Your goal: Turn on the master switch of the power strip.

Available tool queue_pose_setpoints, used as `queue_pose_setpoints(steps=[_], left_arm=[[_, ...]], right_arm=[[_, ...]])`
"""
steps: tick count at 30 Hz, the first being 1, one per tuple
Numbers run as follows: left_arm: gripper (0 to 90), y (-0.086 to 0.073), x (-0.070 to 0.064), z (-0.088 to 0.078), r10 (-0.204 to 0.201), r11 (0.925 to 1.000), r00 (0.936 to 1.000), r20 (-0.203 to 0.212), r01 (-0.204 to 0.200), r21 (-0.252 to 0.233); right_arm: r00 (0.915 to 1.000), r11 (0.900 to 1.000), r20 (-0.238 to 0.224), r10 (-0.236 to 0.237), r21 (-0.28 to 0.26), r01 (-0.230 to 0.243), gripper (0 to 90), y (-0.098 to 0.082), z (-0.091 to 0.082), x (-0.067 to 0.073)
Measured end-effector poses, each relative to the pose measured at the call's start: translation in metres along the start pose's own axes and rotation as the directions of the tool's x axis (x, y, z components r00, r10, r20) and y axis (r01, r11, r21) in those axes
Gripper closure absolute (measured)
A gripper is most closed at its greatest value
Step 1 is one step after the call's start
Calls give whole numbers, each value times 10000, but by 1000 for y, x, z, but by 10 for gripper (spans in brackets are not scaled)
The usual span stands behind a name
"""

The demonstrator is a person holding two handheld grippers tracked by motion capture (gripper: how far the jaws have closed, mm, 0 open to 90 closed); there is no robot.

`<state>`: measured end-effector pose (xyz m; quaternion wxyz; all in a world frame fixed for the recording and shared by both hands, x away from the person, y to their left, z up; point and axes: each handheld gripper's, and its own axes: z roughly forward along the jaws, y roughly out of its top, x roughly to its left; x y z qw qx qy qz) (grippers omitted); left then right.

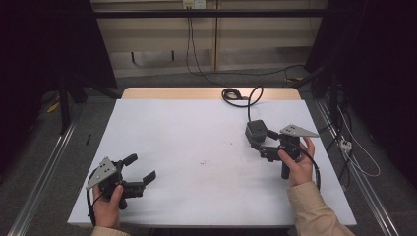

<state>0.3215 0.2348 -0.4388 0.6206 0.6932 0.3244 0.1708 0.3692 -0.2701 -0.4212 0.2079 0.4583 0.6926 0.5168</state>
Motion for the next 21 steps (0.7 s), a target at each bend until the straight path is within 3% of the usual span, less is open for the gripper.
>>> queue_pose_setpoints(steps=[21], left_arm=[[25, 0, -1, 0, 5, 10000, 10000, -25, -5, 4]], right_arm=[[9988, 10000, -499, 3, 51, 0, 163, -17, -24, 13]])
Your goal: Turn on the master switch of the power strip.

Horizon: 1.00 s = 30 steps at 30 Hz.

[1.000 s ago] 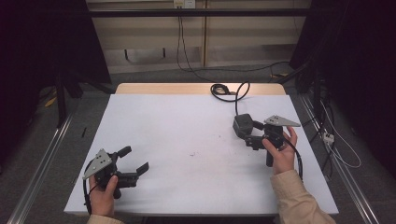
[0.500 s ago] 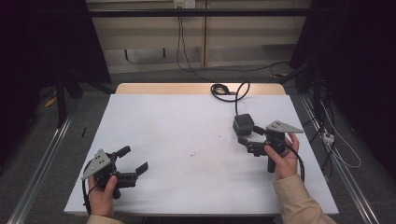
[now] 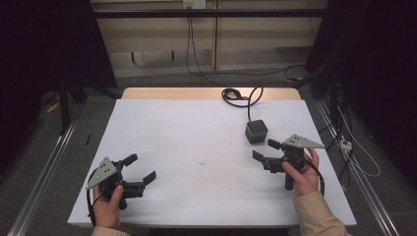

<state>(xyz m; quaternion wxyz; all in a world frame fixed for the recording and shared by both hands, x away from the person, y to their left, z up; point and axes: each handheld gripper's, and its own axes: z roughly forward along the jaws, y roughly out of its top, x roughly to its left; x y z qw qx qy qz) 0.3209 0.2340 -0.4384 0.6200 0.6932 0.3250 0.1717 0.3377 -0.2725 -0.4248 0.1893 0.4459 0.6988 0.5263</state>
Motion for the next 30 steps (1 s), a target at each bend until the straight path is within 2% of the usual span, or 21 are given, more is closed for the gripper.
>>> queue_pose_setpoints(steps=[9, 14, 19, 30], left_arm=[[25, 0, 0, 0, 41, 10000, 10000, 44, -41, 50], [25, 0, 0, 0, 43, 10000, 10000, 48, -43, 50], [25, 0, 0, 1, 45, 10000, 10000, 50, -45, 62], [25, 0, 0, 1, 52, 10000, 10000, 45, -52, 54]], right_arm=[[9996, 9996, 67, -268, -33, 268, 141, -6, -9, 4], [9997, 9995, -4, -259, 206, 259, 128, -12, -15, 6], [9995, 9994, -6, -329, 130, 329, 126, -15, -20, 7], [9977, 9973, -127, -670, 307, 673, 118, -26, -32, 11]])
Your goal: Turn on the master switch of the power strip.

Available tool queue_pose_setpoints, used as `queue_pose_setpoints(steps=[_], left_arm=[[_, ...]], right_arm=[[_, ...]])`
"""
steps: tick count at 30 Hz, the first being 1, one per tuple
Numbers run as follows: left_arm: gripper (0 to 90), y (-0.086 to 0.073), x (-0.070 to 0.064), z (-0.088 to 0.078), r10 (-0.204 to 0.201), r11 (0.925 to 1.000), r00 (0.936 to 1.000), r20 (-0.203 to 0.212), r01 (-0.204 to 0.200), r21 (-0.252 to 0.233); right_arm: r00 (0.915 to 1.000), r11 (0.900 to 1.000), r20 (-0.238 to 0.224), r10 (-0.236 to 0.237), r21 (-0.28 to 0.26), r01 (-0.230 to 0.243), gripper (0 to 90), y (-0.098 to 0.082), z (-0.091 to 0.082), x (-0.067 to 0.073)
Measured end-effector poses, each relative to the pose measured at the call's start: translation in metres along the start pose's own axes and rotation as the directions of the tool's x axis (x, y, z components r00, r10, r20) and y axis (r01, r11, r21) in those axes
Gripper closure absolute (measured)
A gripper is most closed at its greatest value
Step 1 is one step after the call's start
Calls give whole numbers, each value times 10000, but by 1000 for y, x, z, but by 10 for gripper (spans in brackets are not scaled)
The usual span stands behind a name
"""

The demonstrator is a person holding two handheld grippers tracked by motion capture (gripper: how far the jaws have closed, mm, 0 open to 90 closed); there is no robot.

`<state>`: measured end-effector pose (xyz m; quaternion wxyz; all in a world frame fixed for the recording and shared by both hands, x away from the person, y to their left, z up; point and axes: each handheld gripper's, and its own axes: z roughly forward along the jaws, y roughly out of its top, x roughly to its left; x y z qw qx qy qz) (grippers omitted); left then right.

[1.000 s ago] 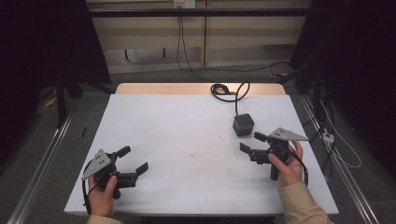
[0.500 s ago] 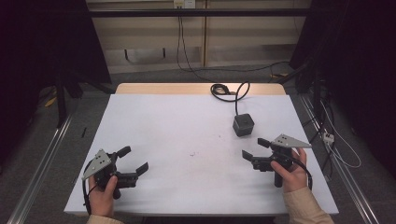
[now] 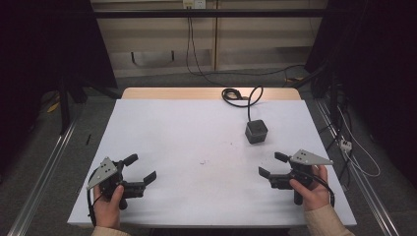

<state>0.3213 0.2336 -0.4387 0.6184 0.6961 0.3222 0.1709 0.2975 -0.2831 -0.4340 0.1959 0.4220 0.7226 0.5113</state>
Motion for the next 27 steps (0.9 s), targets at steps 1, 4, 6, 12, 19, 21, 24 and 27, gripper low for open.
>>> queue_pose_setpoints(steps=[1, 4, 6, 12, 19, 21, 24, 27], left_arm=[[25, 0, 0, 0, -7, 10000, 10000, -6, 7, 2], [25, 0, 0, 0, -14, 10000, 10000, -1, 14, 7], [25, 0, 0, 1, -21, 10000, 10000, -6, 21, 0], [25, 0, 0, 0, -36, 10000, 10000, -18, 36, 1], [25, -1, 0, 1, -78, 10000, 10000, -8, 78, 3], [25, -1, 0, 1, -80, 10000, 10000, -14, 80, 4], [25, -1, 0, 1, -61, 10000, 10000, -6, 61, 2], [24, -1, 0, 2, -74, 10000, 10000, -15, 74, 41]], right_arm=[[10000, 10000, 0, 0, 0, 0, 118, 0, 0, 0], [10000, 10000, -26, -38, 49, 39, 118, -3, -2, 0], [10000, 9999, -11, -89, 91, 90, 118, -5, -4, 0], [9998, 9997, 23, -189, 125, 189, 118, -10, -9, 0], [9994, 9991, -7, -341, 234, 341, 120, -15, -13, 2], [9990, 9985, -37, -452, 303, 452, 120, -17, -13, 3], [9989, 9985, -41, -466, 291, 467, 120, -17, -13, 3], [9989, 9984, -33, -465, 335, 466, 121, -18, -12, 3]])
